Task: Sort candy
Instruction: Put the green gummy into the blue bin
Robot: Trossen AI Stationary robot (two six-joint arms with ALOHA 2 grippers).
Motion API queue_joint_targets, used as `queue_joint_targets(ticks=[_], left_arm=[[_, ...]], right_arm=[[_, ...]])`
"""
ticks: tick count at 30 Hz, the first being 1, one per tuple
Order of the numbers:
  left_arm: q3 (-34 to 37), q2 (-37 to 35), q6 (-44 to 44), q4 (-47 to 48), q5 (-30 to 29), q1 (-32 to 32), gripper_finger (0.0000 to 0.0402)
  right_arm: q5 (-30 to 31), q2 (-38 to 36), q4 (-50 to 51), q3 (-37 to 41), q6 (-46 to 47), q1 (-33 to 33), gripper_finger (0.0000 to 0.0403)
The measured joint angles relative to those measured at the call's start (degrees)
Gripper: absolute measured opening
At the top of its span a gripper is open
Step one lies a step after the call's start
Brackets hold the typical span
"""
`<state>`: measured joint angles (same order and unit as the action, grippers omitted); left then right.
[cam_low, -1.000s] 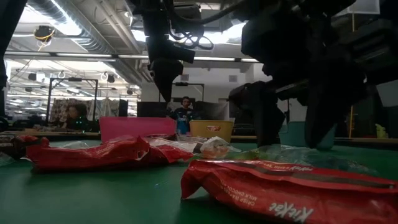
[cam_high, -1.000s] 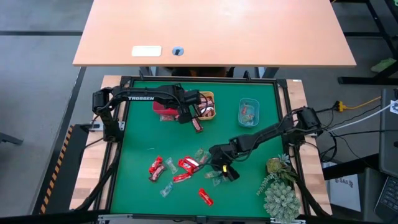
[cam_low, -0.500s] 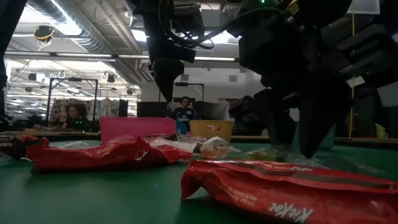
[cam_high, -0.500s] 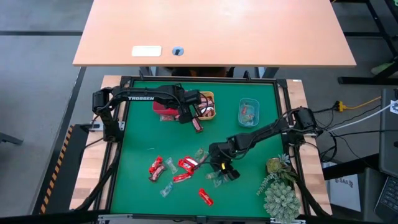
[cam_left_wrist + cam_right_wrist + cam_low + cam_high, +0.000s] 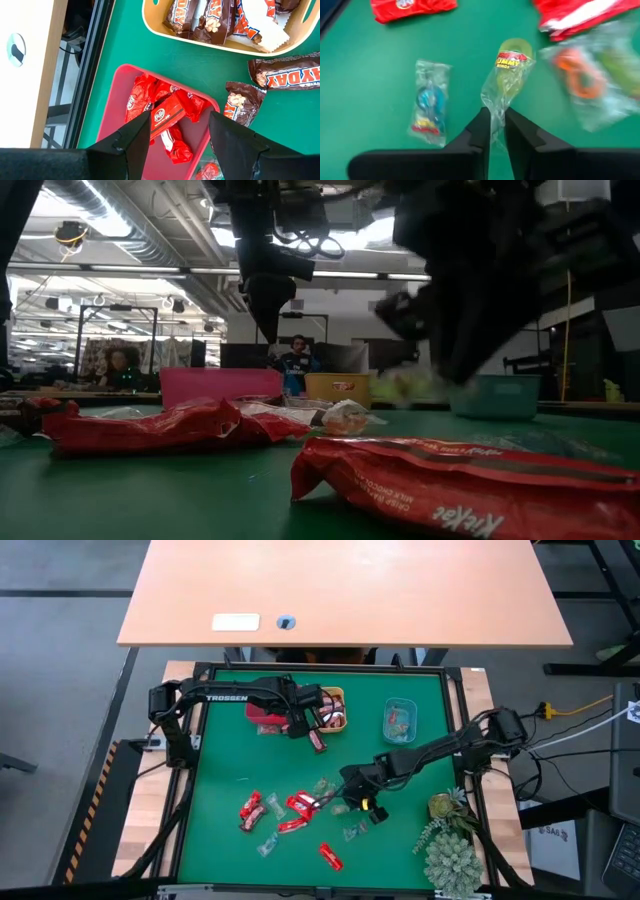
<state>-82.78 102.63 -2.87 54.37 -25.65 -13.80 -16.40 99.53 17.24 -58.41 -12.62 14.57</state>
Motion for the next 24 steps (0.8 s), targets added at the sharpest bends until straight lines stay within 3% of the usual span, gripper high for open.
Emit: queue_joint_targets(ticks=[11, 24], left_arm=[[0.0, 0.0, 0.0, -0.2, 0.0, 0.0, 0.0193], [0.0, 0.0, 0.0, -0.5, 0.0, 0.0, 0.0193]], right_arm=[[6.0, -12.9, 10.3, 0.0, -0.3, -5.1, 0.0044], [9.8, -23.7, 23.5, 0.0, -5.7, -20.0, 0.0044]])
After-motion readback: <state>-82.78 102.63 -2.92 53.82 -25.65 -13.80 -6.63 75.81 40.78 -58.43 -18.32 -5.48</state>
